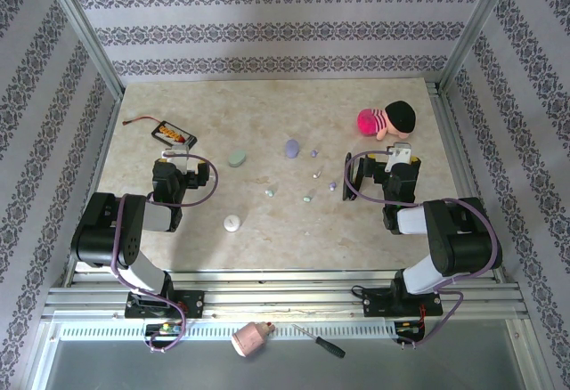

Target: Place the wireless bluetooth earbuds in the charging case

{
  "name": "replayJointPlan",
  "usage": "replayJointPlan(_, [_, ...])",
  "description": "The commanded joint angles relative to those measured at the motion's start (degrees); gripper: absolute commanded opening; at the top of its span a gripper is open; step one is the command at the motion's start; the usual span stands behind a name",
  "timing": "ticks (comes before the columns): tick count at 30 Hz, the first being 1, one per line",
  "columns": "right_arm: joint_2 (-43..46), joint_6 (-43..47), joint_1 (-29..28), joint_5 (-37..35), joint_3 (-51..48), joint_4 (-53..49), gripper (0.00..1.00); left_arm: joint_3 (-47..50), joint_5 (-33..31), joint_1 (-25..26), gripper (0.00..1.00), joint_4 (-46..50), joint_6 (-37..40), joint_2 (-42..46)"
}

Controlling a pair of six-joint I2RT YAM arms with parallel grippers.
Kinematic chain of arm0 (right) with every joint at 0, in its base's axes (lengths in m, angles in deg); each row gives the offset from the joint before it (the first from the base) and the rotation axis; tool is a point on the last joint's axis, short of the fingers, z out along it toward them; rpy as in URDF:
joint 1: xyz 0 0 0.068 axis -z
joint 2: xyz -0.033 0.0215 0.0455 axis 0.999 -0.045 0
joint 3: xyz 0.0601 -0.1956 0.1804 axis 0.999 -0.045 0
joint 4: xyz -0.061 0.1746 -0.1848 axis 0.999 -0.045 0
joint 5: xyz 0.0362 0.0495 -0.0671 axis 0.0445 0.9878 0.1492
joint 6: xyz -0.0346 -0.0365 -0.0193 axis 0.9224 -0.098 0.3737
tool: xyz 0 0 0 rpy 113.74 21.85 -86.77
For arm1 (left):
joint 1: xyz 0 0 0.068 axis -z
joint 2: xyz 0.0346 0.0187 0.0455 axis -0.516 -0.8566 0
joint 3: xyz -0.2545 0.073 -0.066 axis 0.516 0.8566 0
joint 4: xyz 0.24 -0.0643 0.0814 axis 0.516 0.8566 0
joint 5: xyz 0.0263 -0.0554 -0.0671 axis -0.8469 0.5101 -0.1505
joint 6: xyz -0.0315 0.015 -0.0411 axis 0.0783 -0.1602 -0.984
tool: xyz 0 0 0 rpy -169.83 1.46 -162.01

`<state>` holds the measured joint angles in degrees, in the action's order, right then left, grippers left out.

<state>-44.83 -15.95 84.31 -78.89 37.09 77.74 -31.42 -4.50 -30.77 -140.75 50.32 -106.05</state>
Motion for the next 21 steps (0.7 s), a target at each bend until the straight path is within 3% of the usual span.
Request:
replayJointPlan(1, [-0.29, -0.99, 0.54, 1.13, 0.0, 0.38, 0.98, -0.48, 0.34, -0.52, 0.99, 0.72, -0.88, 0.43])
replayJointPlan(6, [0.99, -1.01, 0.44, 0.89, -0.12, 0.59, 0.98, 0.52, -0.52, -0.54, 0.99, -0.71, -0.84, 1.07])
replayJointPlan(11, [9.33, -0.24, 0.18, 1.09, 0.0, -7.29, 0.98, 1.08, -1.05, 0.03, 0.99, 4.24, -0.4, 8.17])
replayJointPlan(21, [25.66, -1.3, -7.15, 1.9, 12.51, -40.43, 0.99, -2.43, -3.78, 8.97, 0.99, 21.0, 2.01, 27.09])
